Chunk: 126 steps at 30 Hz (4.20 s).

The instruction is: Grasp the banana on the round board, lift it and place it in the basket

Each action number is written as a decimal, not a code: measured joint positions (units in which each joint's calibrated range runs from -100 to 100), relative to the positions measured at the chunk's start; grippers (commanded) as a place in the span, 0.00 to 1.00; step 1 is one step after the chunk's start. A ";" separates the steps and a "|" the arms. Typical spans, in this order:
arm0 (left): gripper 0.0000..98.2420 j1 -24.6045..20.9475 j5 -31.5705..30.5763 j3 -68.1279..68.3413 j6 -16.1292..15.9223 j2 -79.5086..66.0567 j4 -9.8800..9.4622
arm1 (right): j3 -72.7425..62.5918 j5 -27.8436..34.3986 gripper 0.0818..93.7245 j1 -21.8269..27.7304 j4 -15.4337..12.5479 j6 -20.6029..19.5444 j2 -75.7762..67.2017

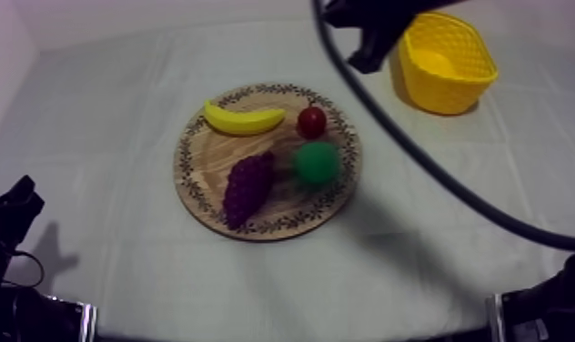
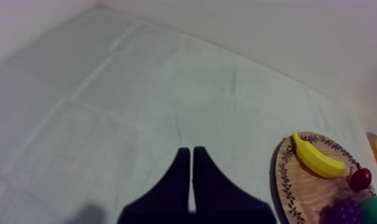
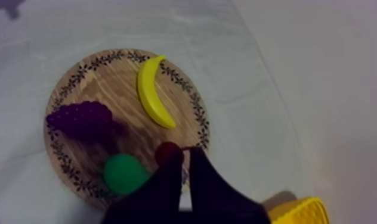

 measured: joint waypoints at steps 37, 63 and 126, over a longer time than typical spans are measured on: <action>0.00 0.00 0.00 0.00 0.00 0.00 0.00 | -11.17 -1.56 0.55 -1.91 0.11 1.98 22.47; 0.00 0.00 0.00 0.00 0.00 0.00 0.00 | -22.19 -4.82 0.54 -1.80 1.07 1.63 43.45; 0.00 0.00 0.00 0.00 0.00 0.00 0.00 | -12.21 1.83 0.29 19.21 -2.96 14.07 19.24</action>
